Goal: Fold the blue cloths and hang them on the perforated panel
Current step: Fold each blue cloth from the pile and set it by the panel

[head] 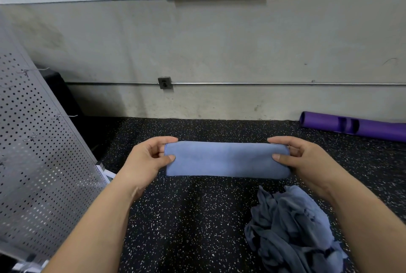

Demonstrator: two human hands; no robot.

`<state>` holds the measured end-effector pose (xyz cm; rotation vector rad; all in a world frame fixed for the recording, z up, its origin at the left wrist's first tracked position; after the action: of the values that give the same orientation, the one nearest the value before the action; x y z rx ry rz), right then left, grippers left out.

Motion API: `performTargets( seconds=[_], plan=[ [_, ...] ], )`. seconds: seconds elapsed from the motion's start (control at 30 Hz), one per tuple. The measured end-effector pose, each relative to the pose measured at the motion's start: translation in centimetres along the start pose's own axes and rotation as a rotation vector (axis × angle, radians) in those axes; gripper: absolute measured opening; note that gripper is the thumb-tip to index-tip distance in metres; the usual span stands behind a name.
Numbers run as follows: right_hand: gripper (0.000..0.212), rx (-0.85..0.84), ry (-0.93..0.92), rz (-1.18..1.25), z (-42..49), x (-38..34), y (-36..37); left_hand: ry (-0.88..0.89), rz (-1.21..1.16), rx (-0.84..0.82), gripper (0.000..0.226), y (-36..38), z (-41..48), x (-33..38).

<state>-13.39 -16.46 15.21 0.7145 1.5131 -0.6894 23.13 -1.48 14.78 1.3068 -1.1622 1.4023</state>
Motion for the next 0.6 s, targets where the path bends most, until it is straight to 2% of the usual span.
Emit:
performTargets(
  seconds=[0.3, 0.4, 0.6],
  plan=[
    [0.03, 0.108, -0.041, -0.064, -0.3, -1.0, -0.2, 0.014, -0.166, 0.027, 0.044, 0.1, 0.1, -0.2],
    [0.03, 0.12, -0.052, -0.102, -0.3, -1.1, -0.3, -0.022, -0.134, 0.028, 0.044, -0.2, 0.3, -0.7],
    [0.041, 0.106, -0.07, -0.109, -0.1, -1.1, -0.3, -0.036, 0.138, 0.041, 0.044, -0.9, 0.4, -0.9]
  ],
)
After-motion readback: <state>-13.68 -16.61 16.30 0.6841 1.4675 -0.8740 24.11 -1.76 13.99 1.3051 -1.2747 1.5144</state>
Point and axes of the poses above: each hand's wrist, its own z-axis towards the middle knuckle, its own y-axis out of the palm, x = y × z, the point moved 9 cm from there along z, towards the middle knuckle, and after that the axes turned 14 degrees about -x, right-handed, at the moved point
